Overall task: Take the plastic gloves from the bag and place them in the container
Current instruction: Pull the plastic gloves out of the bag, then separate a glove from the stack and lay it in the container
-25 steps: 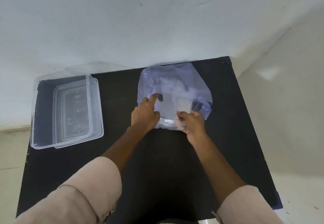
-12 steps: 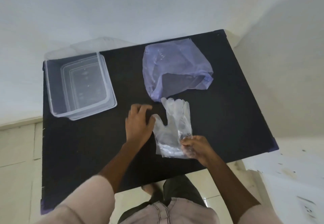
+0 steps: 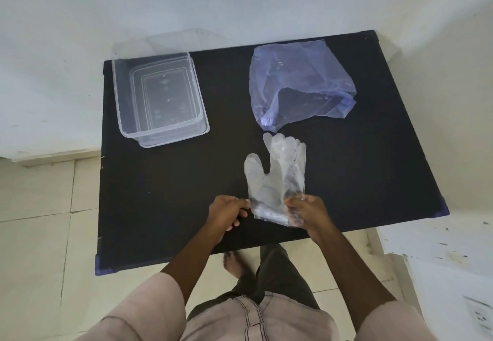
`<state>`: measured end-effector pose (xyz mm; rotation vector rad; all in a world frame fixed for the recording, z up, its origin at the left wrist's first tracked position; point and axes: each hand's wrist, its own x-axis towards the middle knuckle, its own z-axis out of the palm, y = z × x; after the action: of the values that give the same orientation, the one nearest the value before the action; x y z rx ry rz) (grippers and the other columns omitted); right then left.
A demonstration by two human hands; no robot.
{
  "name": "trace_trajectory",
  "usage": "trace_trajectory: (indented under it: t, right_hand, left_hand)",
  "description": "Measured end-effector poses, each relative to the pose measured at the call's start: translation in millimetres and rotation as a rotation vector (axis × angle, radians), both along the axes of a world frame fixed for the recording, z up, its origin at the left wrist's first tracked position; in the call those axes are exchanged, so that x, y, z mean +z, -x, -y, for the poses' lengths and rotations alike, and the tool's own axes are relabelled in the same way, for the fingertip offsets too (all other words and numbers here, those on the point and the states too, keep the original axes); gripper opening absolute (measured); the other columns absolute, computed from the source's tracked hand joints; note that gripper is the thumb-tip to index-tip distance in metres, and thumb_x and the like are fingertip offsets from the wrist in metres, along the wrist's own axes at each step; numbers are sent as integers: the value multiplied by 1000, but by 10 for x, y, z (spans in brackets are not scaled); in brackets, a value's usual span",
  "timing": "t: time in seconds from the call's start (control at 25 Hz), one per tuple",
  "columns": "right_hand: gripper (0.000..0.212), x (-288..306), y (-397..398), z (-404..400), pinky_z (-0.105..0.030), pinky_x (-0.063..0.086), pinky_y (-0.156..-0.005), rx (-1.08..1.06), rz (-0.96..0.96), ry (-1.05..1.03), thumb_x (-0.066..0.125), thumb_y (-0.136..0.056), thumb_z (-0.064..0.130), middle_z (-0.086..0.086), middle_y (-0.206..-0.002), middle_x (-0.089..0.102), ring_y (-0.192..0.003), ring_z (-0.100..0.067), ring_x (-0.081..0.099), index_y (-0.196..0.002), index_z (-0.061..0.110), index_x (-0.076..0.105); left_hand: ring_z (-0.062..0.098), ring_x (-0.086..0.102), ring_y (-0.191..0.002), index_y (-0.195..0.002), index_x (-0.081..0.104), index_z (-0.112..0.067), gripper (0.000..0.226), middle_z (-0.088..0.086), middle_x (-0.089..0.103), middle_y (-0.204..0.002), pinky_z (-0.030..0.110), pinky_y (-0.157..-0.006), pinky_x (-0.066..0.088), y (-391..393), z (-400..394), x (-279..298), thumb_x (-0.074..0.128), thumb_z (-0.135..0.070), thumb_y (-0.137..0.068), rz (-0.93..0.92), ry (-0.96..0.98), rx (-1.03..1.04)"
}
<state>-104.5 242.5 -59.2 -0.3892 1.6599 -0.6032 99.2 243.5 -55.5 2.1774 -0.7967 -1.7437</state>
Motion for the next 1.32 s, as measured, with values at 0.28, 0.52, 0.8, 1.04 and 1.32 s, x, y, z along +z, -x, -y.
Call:
trace_trajectory:
  t: [0.28,0.52,0.8,1.04,1.32]
  right_hand:
    - [39,84,19,-156,-26,48,-74,433,-725,285,67,-83,45,3,-94,58,-84,-15,61,-105,16,51]
    - [9,-35,6,-92,-30,53,-64,-54,-245,27,67,-86,15,-15,-95,68,-78,-23,64,-87,7,63]
    - [25,-71,38,0,-49,51,-95,-301,235,-172,67,-85,6,-17,-115,67,-109,-37,63,-109,0,64]
    - [25,-60,98,23,-49,48,-99,-327,314,-211,66,-86,8,-15,-116,67,-113,-35,61,-110,3,63]
    - [25,-5,129,35,-42,54,-85,-392,497,-235,61,-89,7,-12,-94,75,-102,-31,65,-113,5,62]
  left_hand:
    - [14,48,-52,-85,72,-1,26,4,64,-66,24,-47,38,72,108,52,63,-26,-83,30,55,-13]
    - [16,61,-51,-77,72,-14,25,2,74,-70,25,-54,47,-8,-4,-26,59,-32,-86,141,30,-26]
    - [14,55,-48,-83,75,-12,30,4,76,-76,25,-53,41,-47,-25,-36,59,-38,-88,23,-42,145]
    - [12,52,-46,-84,75,-13,31,3,75,-74,24,-50,38,-38,38,-48,61,-41,-86,-14,-47,171]
    - [13,52,-43,-80,76,-11,31,3,76,-72,23,-47,34,-33,50,-61,57,-35,-89,34,-74,99]
